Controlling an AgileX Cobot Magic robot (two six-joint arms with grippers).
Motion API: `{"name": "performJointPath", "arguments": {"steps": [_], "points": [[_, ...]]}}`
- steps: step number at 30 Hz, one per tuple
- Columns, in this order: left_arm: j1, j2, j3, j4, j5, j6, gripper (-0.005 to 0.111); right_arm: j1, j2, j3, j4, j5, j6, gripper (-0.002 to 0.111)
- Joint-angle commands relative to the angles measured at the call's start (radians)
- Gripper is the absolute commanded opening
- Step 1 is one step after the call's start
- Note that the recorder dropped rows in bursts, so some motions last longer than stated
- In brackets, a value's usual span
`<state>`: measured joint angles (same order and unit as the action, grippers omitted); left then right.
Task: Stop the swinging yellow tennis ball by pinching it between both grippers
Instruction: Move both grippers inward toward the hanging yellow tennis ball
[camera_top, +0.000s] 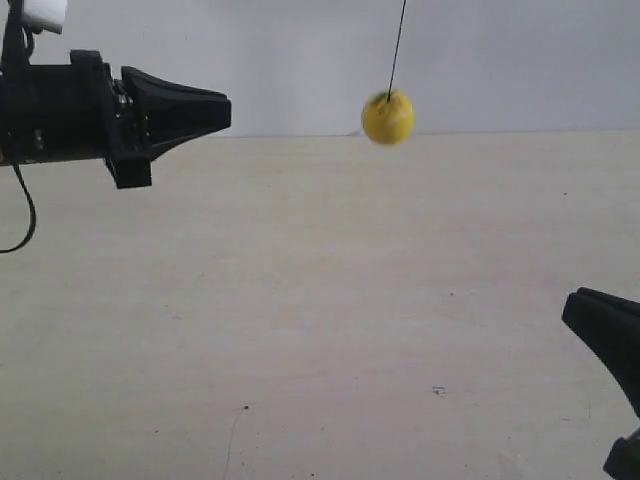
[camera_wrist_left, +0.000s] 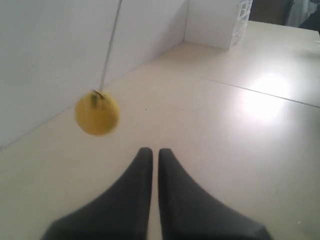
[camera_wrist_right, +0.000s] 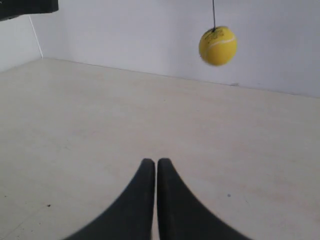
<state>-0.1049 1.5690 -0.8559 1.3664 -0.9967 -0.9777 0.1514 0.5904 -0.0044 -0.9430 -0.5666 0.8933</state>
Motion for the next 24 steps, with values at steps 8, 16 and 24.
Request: {"name": "performJointPath", "arguments": {"steps": [8, 16, 24], "points": [[-0.008, 0.14, -0.052, -0.085, 0.009, 0.119, 0.005, -0.002, 0.004, -0.076, 0.336, 0.037, -0.275, 0.0], [-0.008, 0.144, -0.087, -0.039, -0.048, 0.095, 0.005, -0.002, 0.224, -0.308, 0.547, 0.078, -0.489, 0.0], [-0.037, 0.148, -0.103, -0.023, -0.036, 0.141, 0.005, -0.002, 0.567, -0.248, 0.845, -0.164, -0.882, 0.0]]}}
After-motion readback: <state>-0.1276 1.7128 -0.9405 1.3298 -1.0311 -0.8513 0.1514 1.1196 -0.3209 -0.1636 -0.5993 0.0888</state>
